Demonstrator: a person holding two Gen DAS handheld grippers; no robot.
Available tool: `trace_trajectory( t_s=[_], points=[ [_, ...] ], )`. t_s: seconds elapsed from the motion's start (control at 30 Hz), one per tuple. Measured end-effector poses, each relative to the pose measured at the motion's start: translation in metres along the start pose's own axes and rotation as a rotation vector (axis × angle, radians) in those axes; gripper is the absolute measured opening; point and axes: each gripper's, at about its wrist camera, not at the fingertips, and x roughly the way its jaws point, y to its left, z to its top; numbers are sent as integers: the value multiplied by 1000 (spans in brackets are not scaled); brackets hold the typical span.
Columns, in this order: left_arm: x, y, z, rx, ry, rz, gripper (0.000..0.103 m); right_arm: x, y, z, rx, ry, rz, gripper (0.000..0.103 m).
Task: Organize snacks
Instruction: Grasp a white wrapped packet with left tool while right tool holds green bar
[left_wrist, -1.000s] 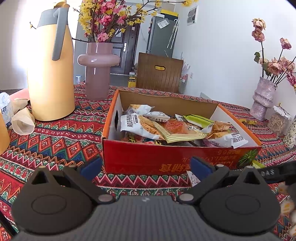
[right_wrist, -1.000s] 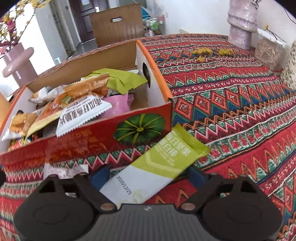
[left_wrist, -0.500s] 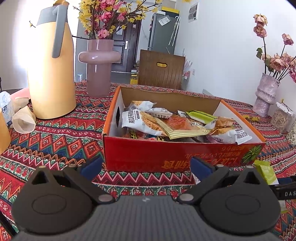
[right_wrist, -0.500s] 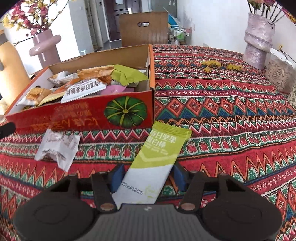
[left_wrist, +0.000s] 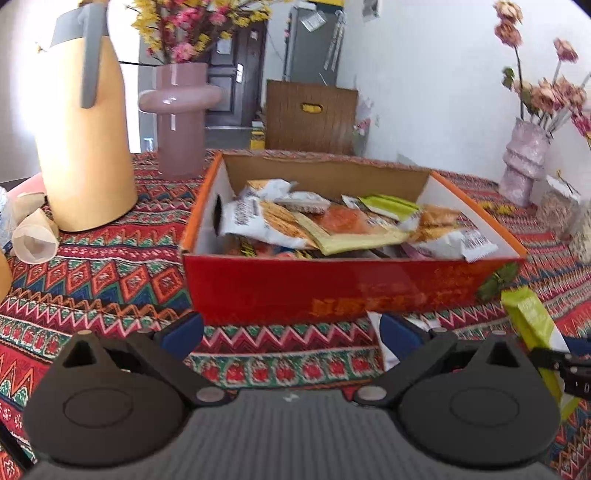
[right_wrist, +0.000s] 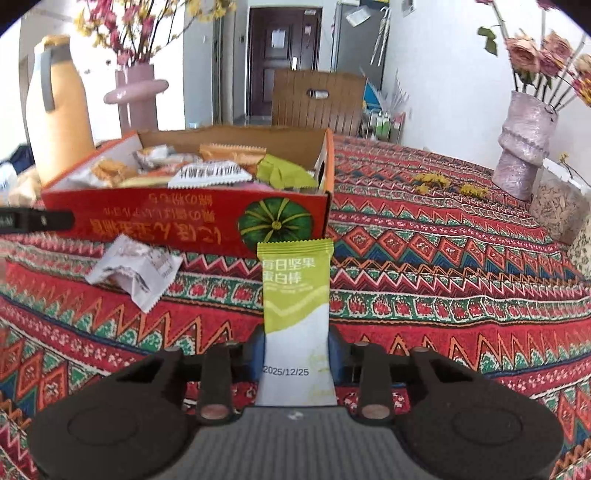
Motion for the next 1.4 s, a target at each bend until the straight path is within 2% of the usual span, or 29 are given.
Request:
trace_trajectory(
  t_s=[0.27,0.6,0.67,0.7,0.9,0.97,1.13,1.4],
  points=[
    [5,-41,6,84,69,-6,103,-7,-19,-10,84,-88,71,32],
    [46,-86,5,113,190,-9,102,-9,-38,-16,176,-170,130,32],
    [51,-90,3,112,205,-5,94,-8,-41,-17,187,-181,134,32],
    [53,-91,3,110,213,-9,84,-8,-42,-17,190,-187,137,32],
    [51,-99,-1,136,201,-19,68,-5,-45,-21,194,-199,154,32],
    [47,-100,-2,142,189,-38,54,-6,-44,-22,195,-206,156,32],
    [40,-105,-5,168,181,-59,48,-8,-43,-23,189,-214,159,32],
    [14,-101,-6,181,135,-102,48,-18,-39,-21,171,-238,156,32]
  ],
)
